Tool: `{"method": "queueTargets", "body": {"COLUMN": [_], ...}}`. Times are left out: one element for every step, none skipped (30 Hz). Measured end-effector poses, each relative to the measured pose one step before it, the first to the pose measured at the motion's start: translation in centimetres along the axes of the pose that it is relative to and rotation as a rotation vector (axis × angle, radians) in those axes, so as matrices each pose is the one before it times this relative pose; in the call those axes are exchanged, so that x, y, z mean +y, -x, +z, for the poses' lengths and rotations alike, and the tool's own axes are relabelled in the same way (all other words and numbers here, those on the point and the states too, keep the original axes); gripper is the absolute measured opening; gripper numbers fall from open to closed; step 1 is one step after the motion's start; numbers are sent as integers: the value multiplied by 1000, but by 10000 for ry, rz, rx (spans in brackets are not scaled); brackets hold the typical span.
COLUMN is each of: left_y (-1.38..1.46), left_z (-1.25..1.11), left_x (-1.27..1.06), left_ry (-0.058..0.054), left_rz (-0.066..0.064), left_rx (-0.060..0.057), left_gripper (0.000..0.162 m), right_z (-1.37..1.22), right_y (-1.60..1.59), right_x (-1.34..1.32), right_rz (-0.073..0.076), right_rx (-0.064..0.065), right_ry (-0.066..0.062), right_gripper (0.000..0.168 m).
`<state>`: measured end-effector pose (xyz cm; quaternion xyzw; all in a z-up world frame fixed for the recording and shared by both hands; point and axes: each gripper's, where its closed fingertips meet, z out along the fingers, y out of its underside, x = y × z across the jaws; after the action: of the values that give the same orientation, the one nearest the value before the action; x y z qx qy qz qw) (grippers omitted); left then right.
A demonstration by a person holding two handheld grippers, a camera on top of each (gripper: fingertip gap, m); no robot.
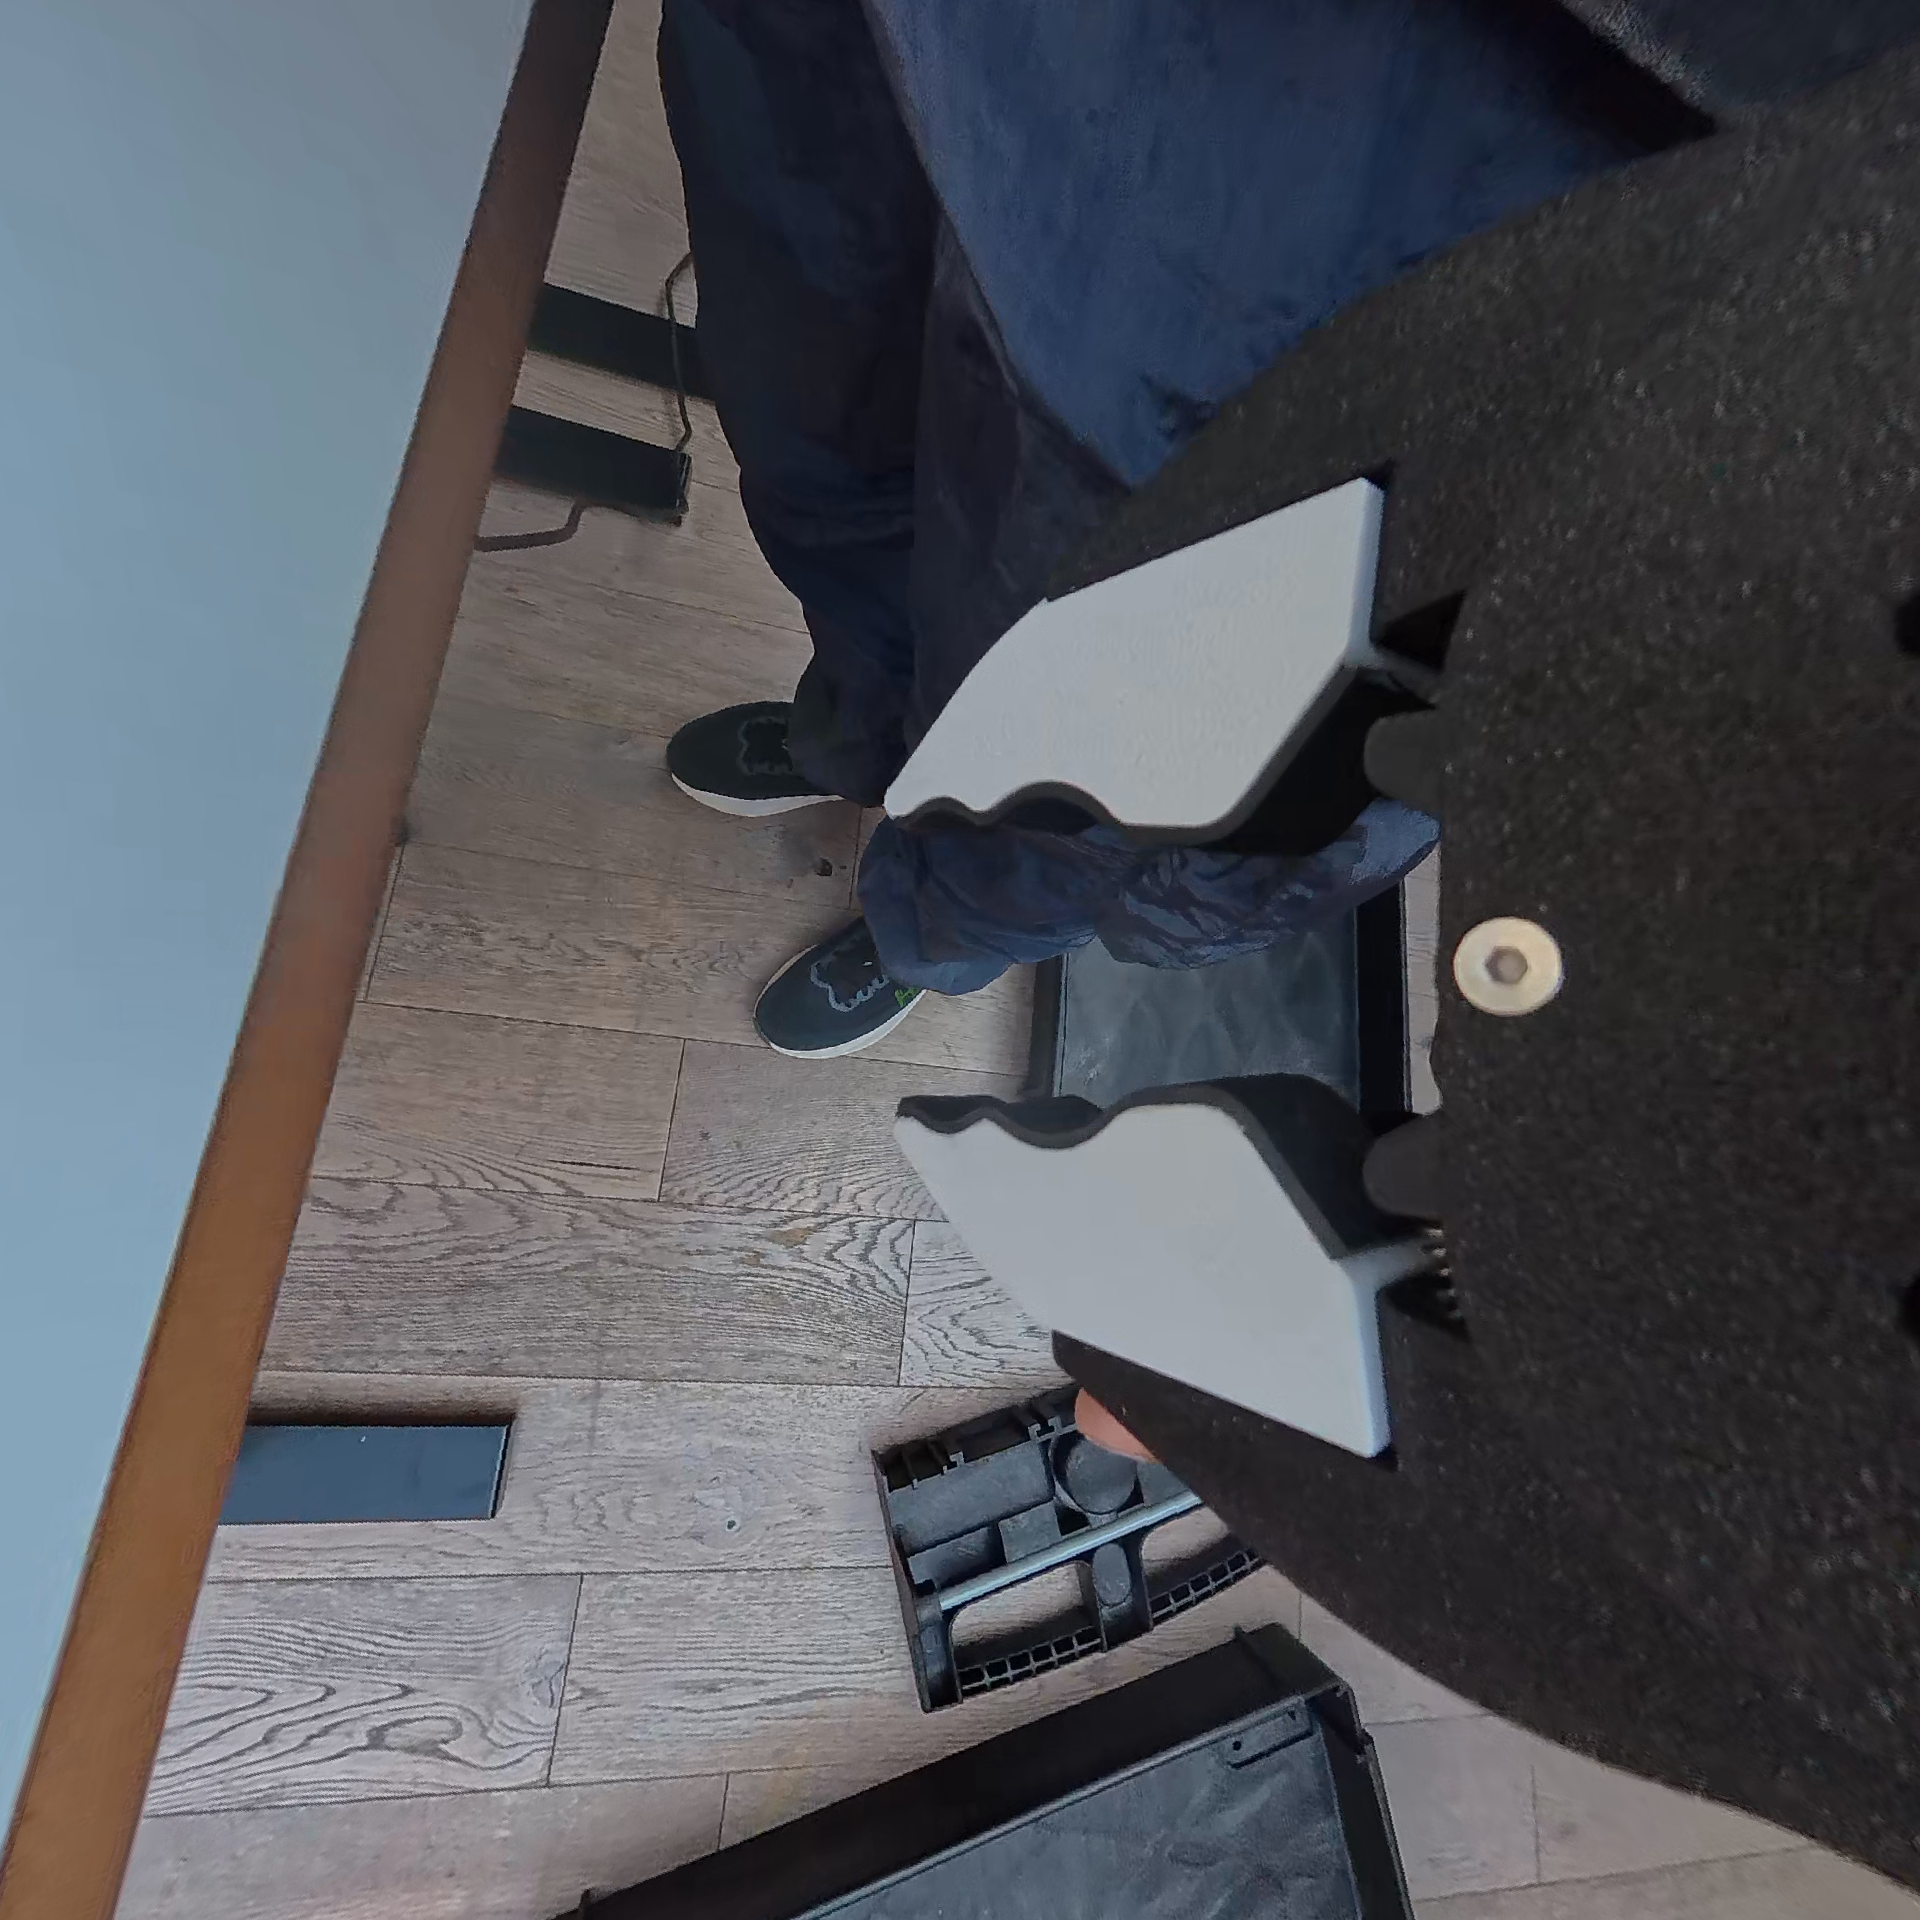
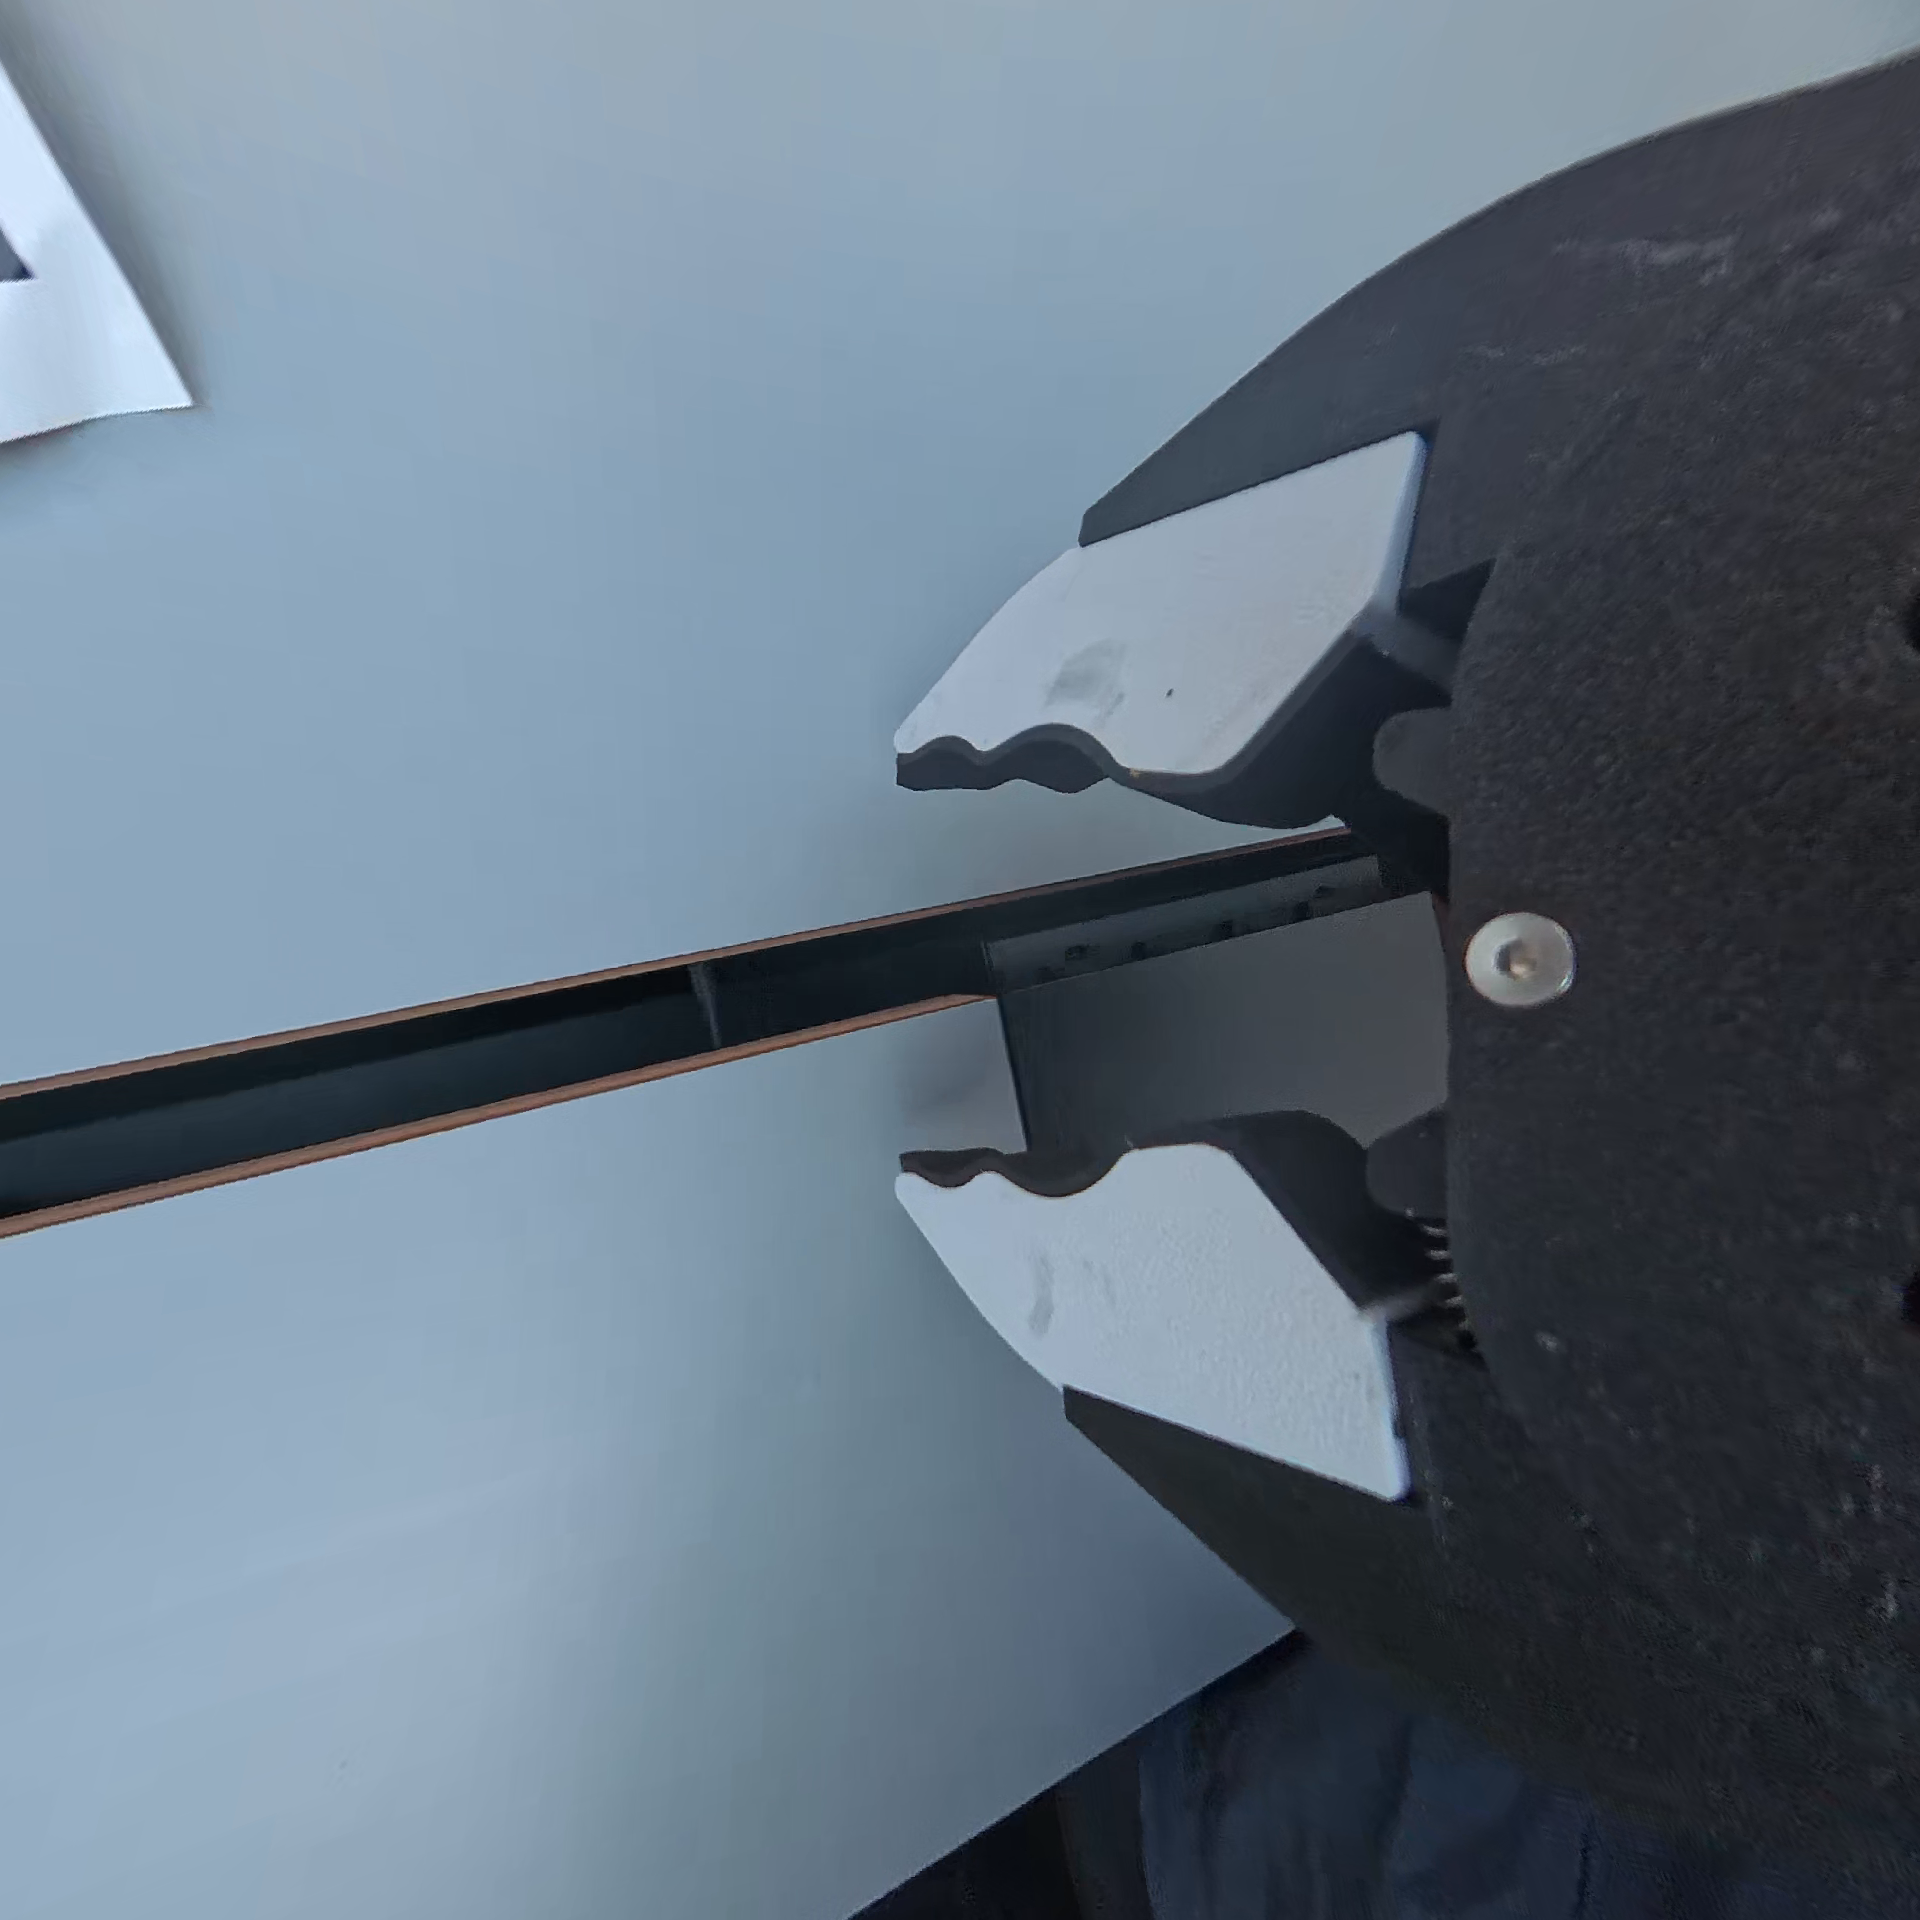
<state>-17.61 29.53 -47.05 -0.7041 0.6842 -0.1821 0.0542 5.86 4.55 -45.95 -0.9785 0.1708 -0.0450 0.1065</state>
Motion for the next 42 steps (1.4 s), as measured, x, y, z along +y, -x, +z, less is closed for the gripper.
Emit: {"method": "queueTargets", "body": {"left_y": [-134, -132, -131, -122, -121, -107, -90, -78, -92, -123, -109, -132, -157, -136, -123, -124, -113, -112, -129, -83, 31, 129, 203, 261, 269, 257, 214, 165, 93, -8, -108, -214, -296, -389, -368, -362, -393, -348, -318, -390, -131, -175], "left_z": [78, 73, 78, 82, 91, 113, 129, 142, 180, 205, 242, 257, 286, 312, 298, 292, 290, 289, 291, 282, 262, 230, 203, 173, 146, 116, 116, 105, 128, 140, 171, 209, 238, 255, 256, 263, 272, 320, 378, 349, 67, -98], "left_x": [-444, -555, -668, -754, -852, -890, -916, -933, -929, -896, -831, -781, -707, -620, -576, -563, -540, -544, -549, -525, -560, -634, -690, -782, -839, -877, -888, -871, -799, -712, -580, -423, -266, -131, -26, 86, 221, 434, 655, 610, 83, -136], "left_ry": [-16, -29, -37, -49, -56, -52, -31, -16, 3, 35, 73, 99, 146, 200, 216, 216, 220, 208, 194, 192, 157, 99, 53, -5, -44, -72, -98, -104, -92, -85, -58, -13, 28, 45, 55, 69, 118, 222, 356, 306, -66, -168], "left_rz": [177, 203, 225, 231, 233, 251, 288, 327, 360, 409, 462, 525, 599, 677, 743, 770, 765, 722, 647, 551, 442, 311, 164, 40, -35, -77, -96, -101, -86, -53, 0, 72, 121, 131, 119, 109, 85, 48, 49, 79, 126, 80], "left_rx": [57, 55, 56, 62, 77, 79, 77, 84, 100, 122, 125, 134, 151, 134, 119, 126, 128, 153, 196, 205, 161, 136, 114, 88, 62, 40, 18, -11, -27, -36, -36, -38, -28, -13, -45, -65, -43, -47, -42, 8, -173, -94], "left_gripper": [49, 49, 49, 49, 49, 49, 49, 49, 49, 48, 48, 48, 48, 48, 48, 49, 49, 49, 49, 49, 49, 49, 49, 49, 49, 49, 49, 49, 49, 49, 49, 49, 49, 49, 49, 49, 49, 49, 49, 50, 51, 51], "right_z": [-313, -295, -287, -265, -250, -234, -230, -251, -254, -240, -252, -245, -245, -221, -215, -192, -171, -164, -137, -95, -78, -60, -58, -74, -75, -57, -64, -50, -47, -49, -59, -55, -67, -68, -69, -59, -40, -39, -22, -17, -11, -14], "right_y": [-247, -341, -326, -273, -355, -399, -372, -287, -260, -175, -93, -62, -50, 12, 86, 165, 173, 171, 149, 135, 119, 120, 73, 43, -4, 20, 26, -10, -18, -26, -51, -87, -101, -124, -115, -101, -106, -81, -55, -48, -36, -29], "right_x": [871, 1203, 1415, 1612, 1864, 2026, 2095, 2081, 2061, 2003, 1892, 1784, 1676, 1573, 1440, 1318, 1217, 1098, 1003, 943, 883, 786, 715, 623, 585, 513, 466, 430, 399, 315, 260, 218, 143, 76, 19, -7, -35, -88, -147, -183, -218, -249], "right_rz": [188, 231, 279, 325, 352, 347, 331, 328, 338, 352, 355, 340, 319, 321, 348, 374, 384, 373, 363, 362, 365, 382, 388, 377, 356, 323, 287, 236, 175, 137, 106, 82, 76, 67, 49, 22, -11, -40, -58, -71, -90, -111], "right_rx": [27, 68, 36, -18, 30, 63, 67, 34, 48, 31, 16, 38, 77, 65, 43, 9, 9, 28, 42, 41, 48, 33, 52, 63, 69, 43, 32, 36, 33, 21, 26, 19, 15, 18, 5, -4, -4, -8, -14, -19, -15, -15], "right_ry": [-82, 20, 37, 54, 133, 172, 169, 130, 124, 113, 85, 65, 51, 43, 18, -13, -15, -44, -62, -43, -48, -64, -76, -87, -63, -62, -59, -34, -9, -12, -11, 0, -8, -19, -13, 0, 17, 15, 5, 10, 12, 10], "right_gripper": [66, 66, 66, 66, 66, 66, 66, 65, 65, 65, 65, 65, 65, 64, 64, 64, 64, 64, 63, 63, 63, 63, 63, 63, 63, 63, 62, 62, 62, 62, 62, 62, 62, 62, 62, 62, 62, 62, 62, 62, 62, 62]}}
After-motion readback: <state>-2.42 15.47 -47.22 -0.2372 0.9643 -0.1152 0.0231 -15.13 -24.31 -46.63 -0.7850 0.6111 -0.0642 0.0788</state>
